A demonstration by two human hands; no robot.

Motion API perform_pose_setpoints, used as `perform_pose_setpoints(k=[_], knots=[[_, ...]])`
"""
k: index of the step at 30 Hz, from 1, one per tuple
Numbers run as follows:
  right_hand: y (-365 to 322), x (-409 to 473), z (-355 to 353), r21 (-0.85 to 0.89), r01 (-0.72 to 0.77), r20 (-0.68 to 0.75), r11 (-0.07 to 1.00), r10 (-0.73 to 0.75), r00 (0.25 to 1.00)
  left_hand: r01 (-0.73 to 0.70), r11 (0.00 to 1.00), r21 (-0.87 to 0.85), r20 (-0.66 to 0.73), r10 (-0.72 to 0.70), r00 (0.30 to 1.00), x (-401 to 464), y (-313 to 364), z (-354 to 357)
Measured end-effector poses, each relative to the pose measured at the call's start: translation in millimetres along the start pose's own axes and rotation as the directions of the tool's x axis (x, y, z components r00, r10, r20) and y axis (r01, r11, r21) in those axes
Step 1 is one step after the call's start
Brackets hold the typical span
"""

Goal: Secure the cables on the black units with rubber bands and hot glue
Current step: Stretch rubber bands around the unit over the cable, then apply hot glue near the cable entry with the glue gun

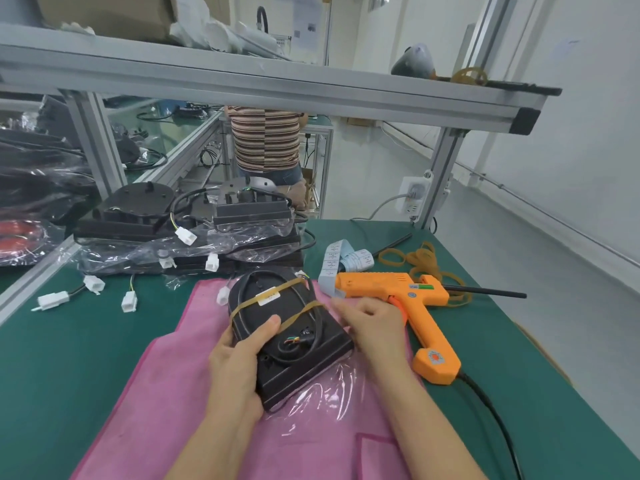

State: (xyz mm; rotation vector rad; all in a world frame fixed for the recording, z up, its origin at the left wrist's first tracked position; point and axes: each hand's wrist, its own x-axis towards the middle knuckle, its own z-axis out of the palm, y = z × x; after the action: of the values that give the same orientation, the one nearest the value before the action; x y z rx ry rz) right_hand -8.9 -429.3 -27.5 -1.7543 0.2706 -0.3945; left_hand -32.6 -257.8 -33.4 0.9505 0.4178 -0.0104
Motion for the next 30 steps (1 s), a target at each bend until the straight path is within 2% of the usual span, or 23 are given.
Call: perform_pose_setpoints(k=[1,3,4,6,7,8,10,13,15,19,21,26,30], knots=[[1.9,4.7,-8.8,0.032,-0.053,-0.110,0.998,0.056,0.992,-0.014,1.000,0.007,-0.002,0.014,1.000,0.0,0.5,-1.6],[0.7,22.0,-32.5,-0.106,-0.020,-0.250,0.994,-0.007,0.968,-0.025,1.000,0.010,-0.006,0.025,1.000,1.8,2.9,-6.9],[-1.1,31.2,-45.6,-0.302,-0.016,-0.227,0.953,-0.056,0.972,-0.023,1.000,0.017,0.010,0.023,1.000,2.4,4.7,-9.2],[-3.1,44.5,-64.3,-0.709,-0.087,-0.124,0.700,-0.002,0.992,-0.021,0.999,0.048,0.063,0.018,0.998,0.7,6.8,-11.1],[-0.6,51.5,-71.5,-0.812,-0.110,-0.090,0.574,0.062,0.994,-0.019,0.998,0.064,0.083,0.014,0.996,-0.8,6.0,-10.5],[0.3,55.7,-76.8,-0.853,-0.126,-0.064,0.506,0.138,0.988,-0.017,0.996,0.084,0.097,0.009,0.995,-2.6,4.2,-9.5],[-1.7,59.5,-81.6,-0.872,-0.141,-0.012,0.469,0.267,0.964,-0.033,0.991,0.128,0.111,0.018,0.994,-5.6,-0.5,-7.6],[-3.8,67.1,-85.0,-0.834,-0.151,0.079,0.530,0.387,0.919,-0.066,0.981,0.184,0.111,0.047,0.993,-5.2,-3.7,-7.1],[-4.5,71.4,-87.8,-0.765,-0.193,0.127,0.615,0.437,0.890,-0.071,0.978,0.196,0.111,0.050,0.993,-4.2,-3.9,-6.9],[-2.2,75.5,-96.6,-0.470,-0.453,0.138,0.757,0.570,0.810,-0.074,0.975,0.210,0.124,0.048,0.991,-2.8,-4.7,-7.2],[-2.3,74.7,-99.4,-0.290,-0.572,0.186,0.768,0.631,0.753,-0.075,0.973,0.220,0.129,0.047,0.991,-1.7,-4.8,-8.2],[-3.1,57.8,-104.0,-0.012,-0.650,0.329,0.760,0.617,0.715,-0.071,0.971,0.228,0.129,0.042,0.991,0.5,-5.1,-8.9],[-18.5,46.6,-109.9,0.156,-0.612,0.420,0.776,0.508,0.752,-0.051,0.974,0.222,0.124,0.024,0.992,2.7,-5.8,-9.6]])
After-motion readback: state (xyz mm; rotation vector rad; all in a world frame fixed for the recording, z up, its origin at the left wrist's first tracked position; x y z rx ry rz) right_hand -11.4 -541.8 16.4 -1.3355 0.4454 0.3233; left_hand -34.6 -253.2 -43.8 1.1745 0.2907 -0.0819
